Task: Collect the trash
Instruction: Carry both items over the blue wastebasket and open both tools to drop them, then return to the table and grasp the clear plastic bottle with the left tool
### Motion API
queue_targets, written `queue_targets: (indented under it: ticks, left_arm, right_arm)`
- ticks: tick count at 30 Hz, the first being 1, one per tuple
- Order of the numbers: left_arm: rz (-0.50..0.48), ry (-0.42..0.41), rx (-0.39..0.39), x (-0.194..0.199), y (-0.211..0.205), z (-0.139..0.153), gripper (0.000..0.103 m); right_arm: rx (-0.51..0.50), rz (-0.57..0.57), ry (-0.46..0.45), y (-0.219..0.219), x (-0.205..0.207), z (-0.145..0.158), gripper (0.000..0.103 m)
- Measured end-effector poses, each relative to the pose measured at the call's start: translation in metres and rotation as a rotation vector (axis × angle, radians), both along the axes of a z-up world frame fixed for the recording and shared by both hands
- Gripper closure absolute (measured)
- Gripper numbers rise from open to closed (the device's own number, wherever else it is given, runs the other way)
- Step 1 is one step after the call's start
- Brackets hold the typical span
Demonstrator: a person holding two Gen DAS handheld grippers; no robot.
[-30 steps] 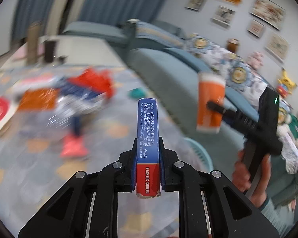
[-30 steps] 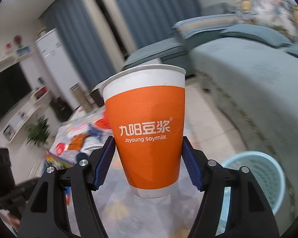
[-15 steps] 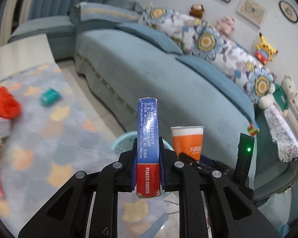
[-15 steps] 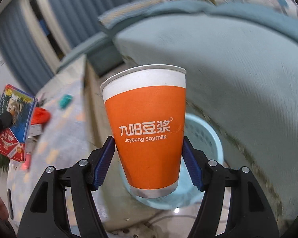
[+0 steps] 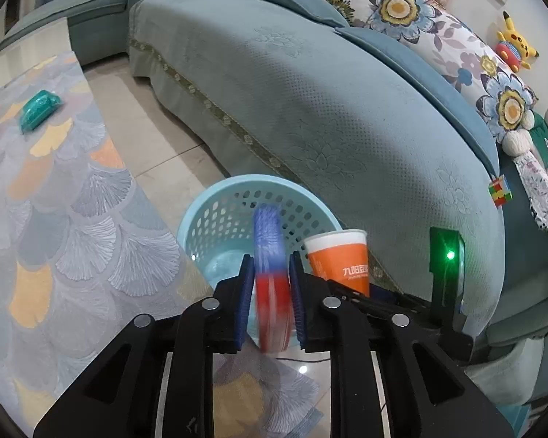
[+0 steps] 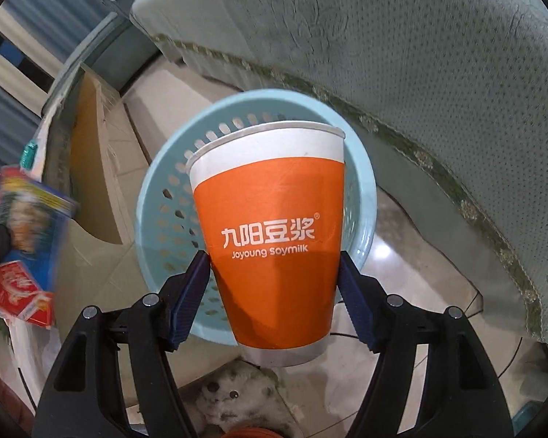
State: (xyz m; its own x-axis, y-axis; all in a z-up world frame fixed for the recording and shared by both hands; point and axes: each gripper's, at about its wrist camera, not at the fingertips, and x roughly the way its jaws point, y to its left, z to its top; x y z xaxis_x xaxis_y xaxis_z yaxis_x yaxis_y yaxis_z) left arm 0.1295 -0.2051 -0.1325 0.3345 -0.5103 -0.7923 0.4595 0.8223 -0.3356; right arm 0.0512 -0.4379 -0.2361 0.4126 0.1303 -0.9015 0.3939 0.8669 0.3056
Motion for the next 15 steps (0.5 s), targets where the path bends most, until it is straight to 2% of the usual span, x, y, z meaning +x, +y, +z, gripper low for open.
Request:
queue_targets:
  ticks: [2,8,15]
  left_arm:
    - [0.007,0.004,-0.005,-0.001,0.005,0.001,0.072]
    - [0.001,-0.016,-0.005,-0.006,0.010,0.008,0.072]
    - [0.008,-0.055,-0.054,-0.013,0.024,0.025,0.072]
  right_arm:
    - [0.004,-0.004,0.004,0.000,0.001,0.001,0.036]
    - [0.001,-0.014,-0.020,-0.001,0.000,0.010,0.035]
    - [-0.003,0.009,-0.095,0.008,-0.004,0.037,0.035]
